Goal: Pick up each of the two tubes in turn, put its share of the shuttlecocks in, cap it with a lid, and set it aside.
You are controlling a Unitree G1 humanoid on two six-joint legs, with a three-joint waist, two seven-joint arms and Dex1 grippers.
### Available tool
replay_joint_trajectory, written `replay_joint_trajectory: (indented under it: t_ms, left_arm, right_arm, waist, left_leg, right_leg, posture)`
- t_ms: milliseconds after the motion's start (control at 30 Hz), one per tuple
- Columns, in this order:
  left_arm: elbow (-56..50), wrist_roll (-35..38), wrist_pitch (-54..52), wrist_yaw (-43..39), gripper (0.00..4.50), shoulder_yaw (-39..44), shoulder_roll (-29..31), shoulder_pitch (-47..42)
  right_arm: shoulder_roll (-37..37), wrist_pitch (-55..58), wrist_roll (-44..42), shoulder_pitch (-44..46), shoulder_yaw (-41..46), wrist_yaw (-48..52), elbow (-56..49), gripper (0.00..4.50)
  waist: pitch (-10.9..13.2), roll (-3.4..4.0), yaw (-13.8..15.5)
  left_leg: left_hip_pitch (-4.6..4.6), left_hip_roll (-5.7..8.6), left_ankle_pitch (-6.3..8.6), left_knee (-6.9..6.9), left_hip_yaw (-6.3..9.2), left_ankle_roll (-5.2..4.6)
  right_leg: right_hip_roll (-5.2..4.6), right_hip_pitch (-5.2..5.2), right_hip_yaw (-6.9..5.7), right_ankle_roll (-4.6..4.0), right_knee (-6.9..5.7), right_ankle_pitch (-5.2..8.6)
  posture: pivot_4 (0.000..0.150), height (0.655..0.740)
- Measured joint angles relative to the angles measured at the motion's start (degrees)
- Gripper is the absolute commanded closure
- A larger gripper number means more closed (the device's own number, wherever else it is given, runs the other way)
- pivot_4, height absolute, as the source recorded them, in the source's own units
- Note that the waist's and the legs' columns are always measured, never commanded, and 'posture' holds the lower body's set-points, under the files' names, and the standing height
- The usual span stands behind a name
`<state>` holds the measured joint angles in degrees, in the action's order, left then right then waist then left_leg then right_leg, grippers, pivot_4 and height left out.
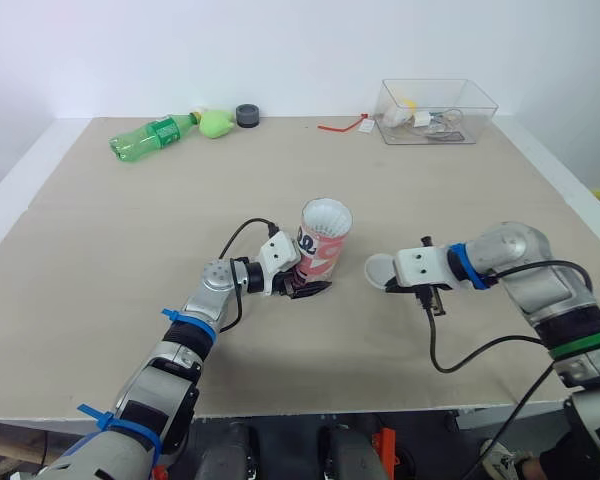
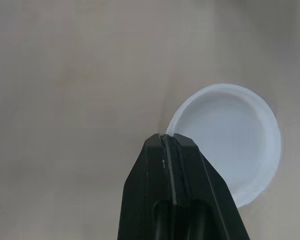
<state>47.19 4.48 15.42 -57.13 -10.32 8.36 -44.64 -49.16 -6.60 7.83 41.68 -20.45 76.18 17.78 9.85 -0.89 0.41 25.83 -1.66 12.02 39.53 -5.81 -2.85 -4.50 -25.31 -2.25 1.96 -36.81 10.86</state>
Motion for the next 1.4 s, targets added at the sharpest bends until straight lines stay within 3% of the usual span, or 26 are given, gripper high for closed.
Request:
replay_joint_trajectory:
  t_ms: [467, 900, 1167, 1400]
  left_arm:
    - [-0.18, 0.03, 0.52, 0.00, 0.85, 0.08, 0.35, 0.50]
    - [-0.41, 0.02, 1.11, 0.51, 0.85, 0.09, 0.36, 0.83]
    - [-0.61, 0.22, 1.11, 0.36, 0.85, 0.20, 1.01, 1.02]
    - [0.12, 1.07, 1.06, 0.20, 0.85, 1.54, 1.17, 1.19]
  right_arm:
    - [3.79, -0.09, -0.36, 1.93, 0.31, 1.46, 1.62, 4.45]
    - [11.59, 15.44, -16.04, -0.82, 12.01, -4.09, -1.65, 4.45]
    - [9.06, 16.00, -16.53, -3.92, 13.36, -6.52, -1.75, 4.45]
    - [3.44, 10.79, -16.37, 0.74, 14.36, -3.24, -1.56, 4.45]
  waist:
    - [0.00, 0.00, -0.09]
    - [0.00, 0.01, 0.02]
    - [0.00, 0.01, 0.02]
    - [0.00, 0.01, -0.06]
  left_leg:
    - [-0.08, -0.11, -0.02, -0.01, -0.05, 0.04]
    - [-0.07, -0.11, -0.02, -0.02, -0.01, 0.05]
    - [-0.07, -0.09, -0.02, -0.02, -0.05, 0.04]
    - [-0.08, -0.11, -0.02, -0.05, -0.05, 0.04]
  right_leg:
    - [0.09, -0.01, -0.01, -0.18, -0.03, -0.08]
    - [0.04, 0.01, -0.07, -0.33, -0.04, -0.17]
    - [0.01, 0.01, -0.05, -0.31, -0.04, -0.17]
    - [0.07, -0.02, -0.06, -0.33, -0.04, -0.14]
  posture:
    - [0.150, 0.7400]
    - [0.150, 0.7400]
    - [0.150, 0.7400]
    - [0.150, 0.7400]
